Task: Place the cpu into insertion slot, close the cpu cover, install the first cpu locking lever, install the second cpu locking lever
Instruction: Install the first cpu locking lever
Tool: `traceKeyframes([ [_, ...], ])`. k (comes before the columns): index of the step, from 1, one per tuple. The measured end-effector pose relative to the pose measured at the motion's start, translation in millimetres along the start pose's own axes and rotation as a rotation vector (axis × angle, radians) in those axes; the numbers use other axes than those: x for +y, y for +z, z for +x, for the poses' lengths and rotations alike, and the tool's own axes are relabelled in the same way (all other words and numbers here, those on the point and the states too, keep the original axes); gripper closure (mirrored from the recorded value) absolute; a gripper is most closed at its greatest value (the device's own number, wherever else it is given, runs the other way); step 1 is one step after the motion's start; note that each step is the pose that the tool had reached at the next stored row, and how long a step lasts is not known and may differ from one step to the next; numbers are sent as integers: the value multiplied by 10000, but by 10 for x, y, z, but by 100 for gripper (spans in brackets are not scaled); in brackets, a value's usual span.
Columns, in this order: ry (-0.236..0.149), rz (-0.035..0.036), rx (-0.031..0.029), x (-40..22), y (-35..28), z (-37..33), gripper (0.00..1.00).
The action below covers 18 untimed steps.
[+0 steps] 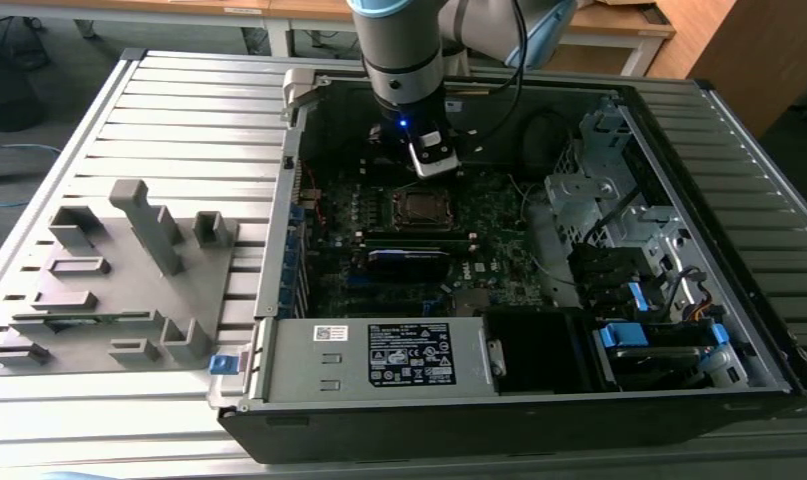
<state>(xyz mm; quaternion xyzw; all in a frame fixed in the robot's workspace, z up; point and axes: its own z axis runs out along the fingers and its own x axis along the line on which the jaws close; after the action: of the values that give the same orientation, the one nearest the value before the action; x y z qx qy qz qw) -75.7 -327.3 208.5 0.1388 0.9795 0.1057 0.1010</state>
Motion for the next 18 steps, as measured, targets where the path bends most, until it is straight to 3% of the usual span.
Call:
traceKeyframes([
  [7,14,-18,7,7,2,-2,89],
  [14,75,-129,29,21,6,-1,89],
  [18,78,-137,34,25,8,-15,89],
])
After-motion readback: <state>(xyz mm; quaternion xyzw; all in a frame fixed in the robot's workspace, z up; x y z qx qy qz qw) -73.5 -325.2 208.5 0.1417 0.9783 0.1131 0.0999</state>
